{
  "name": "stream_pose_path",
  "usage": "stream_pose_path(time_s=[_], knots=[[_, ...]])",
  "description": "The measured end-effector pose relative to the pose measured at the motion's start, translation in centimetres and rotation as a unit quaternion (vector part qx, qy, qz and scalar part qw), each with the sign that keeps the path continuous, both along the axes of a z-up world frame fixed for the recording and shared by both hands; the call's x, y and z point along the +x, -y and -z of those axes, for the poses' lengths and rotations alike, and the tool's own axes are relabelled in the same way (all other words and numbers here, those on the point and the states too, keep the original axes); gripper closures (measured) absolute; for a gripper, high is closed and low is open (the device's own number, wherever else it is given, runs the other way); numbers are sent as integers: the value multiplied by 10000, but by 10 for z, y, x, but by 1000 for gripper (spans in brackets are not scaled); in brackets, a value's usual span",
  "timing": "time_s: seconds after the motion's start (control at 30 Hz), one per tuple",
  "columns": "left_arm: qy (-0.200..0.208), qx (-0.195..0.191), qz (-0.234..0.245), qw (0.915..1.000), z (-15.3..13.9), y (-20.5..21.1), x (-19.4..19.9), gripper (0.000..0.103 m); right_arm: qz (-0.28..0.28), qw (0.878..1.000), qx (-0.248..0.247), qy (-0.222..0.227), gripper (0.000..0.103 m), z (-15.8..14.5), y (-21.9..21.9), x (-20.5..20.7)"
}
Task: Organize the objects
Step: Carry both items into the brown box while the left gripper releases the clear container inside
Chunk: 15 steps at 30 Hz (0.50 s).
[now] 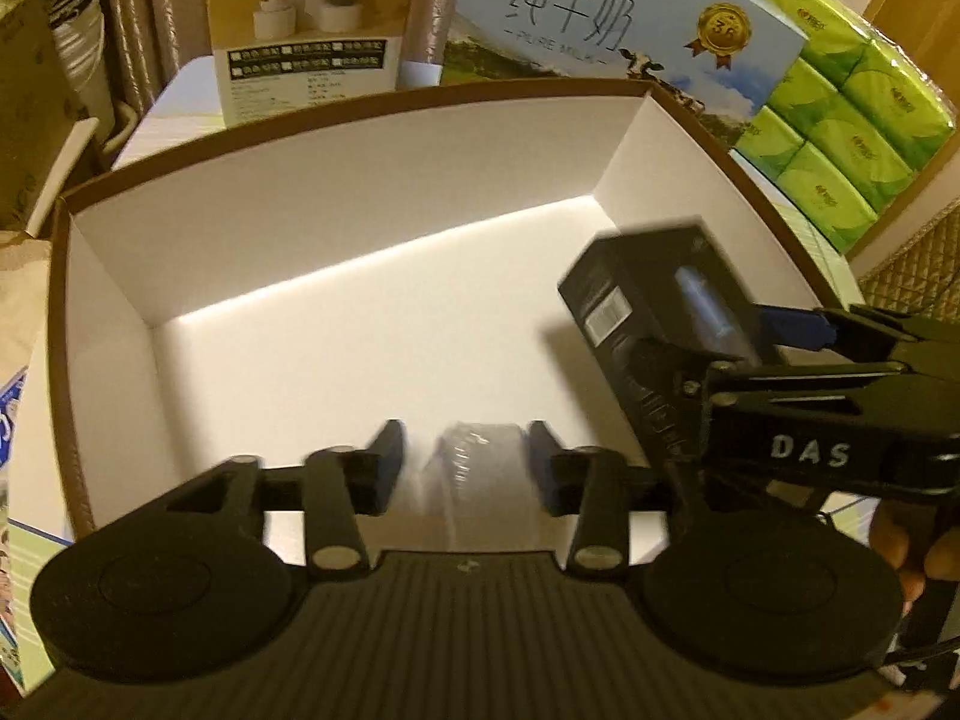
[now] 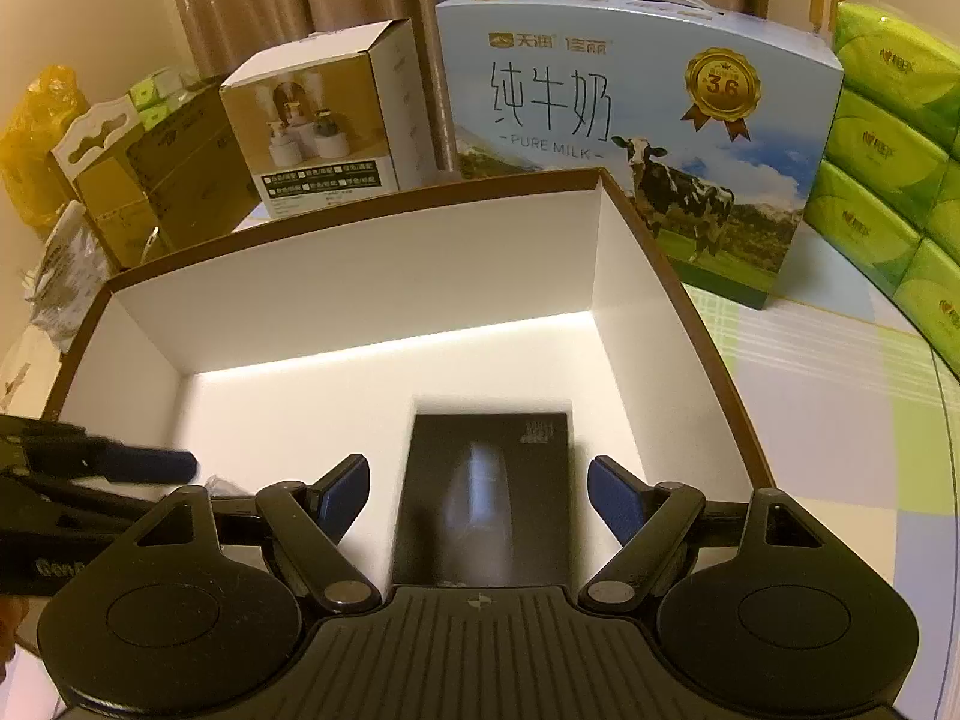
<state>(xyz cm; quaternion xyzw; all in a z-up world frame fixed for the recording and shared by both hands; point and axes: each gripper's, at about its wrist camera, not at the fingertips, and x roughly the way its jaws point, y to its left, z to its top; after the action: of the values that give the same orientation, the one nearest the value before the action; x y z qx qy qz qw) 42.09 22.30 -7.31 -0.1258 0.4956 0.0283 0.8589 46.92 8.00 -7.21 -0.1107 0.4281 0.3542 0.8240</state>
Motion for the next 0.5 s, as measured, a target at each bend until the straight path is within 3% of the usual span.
stream_pose_path(time_s=[0.1, 0.5], knots=[[44, 38, -33, 10000, -3, -4, -2, 40, -98, 9999, -66, 63, 23, -3, 0, -4], [262, 83, -26, 9996, -24, -9, -22, 31, -131, 9997, 111, 163, 14, -25, 21, -33]])
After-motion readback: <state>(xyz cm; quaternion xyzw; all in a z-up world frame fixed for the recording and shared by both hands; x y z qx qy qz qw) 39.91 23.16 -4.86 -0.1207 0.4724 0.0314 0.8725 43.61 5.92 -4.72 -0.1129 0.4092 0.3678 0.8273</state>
